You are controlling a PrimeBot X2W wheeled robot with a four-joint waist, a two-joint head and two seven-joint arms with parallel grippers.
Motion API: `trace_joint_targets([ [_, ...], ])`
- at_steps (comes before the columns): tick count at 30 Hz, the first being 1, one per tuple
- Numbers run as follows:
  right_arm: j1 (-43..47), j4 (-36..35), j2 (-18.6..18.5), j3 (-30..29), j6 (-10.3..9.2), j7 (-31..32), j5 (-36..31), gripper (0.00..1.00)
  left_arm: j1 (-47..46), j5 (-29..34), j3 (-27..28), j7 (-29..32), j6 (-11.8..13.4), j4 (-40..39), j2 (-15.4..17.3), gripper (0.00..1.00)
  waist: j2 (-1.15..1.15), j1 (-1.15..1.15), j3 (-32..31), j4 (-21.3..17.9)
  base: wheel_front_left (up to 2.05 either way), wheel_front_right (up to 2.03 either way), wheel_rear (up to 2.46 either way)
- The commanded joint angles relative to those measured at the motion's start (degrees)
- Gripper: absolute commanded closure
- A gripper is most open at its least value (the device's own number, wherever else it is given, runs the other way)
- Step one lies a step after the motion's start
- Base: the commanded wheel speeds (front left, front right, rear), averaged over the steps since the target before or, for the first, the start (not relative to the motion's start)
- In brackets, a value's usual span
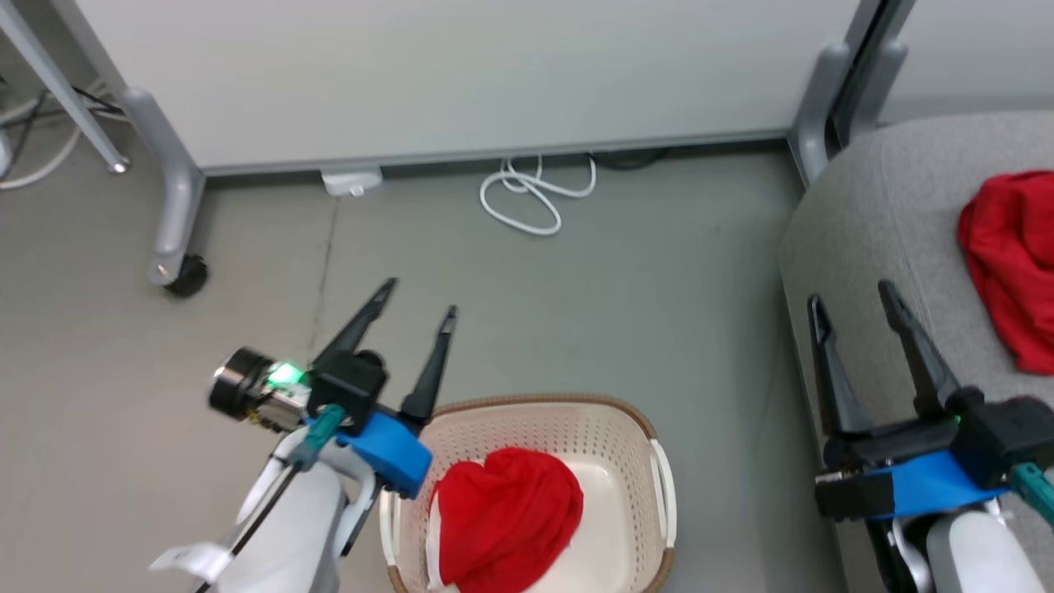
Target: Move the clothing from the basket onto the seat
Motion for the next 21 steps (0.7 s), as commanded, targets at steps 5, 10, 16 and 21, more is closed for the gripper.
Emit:
trace_joint_targets([
  [5,-5.6,-1.2,-1.7,1.3,0.02,-0.2,-0.1,0.00,-8.8,-3.5,-10.5,-0.2,-0.2,9.5,1.1,0.00,0.00,-0.01,9.5,-3.5,0.00,0.00,0.00],
  [10,-11.1,-2.3,-2.5,2.3,0.02,-0.2,0.0,0.00,-16.5,-6.9,-20.7,-0.2,-0.2,18.9,1.3,0.00,0.00,-0.01,17.8,-5.7,0.00,0.00,0.00],
  [16,-16.6,-4.0,-2.7,3.5,0.02,-0.2,-0.5,0.00,-24.1,-10.2,-31.1,-0.2,-0.2,27.3,1.5,0.00,0.00,-0.01,26.7,-8.1,0.00,0.00,0.00],
  [21,-20.3,-5.4,-3.1,3.9,0.02,-0.2,-0.7,0.00,-29.7,-13.0,-38.4,0.7,-0.2,33.7,1.0,0.00,0.00,-0.01,33.5,-9.4,0.00,0.00,0.00],
])
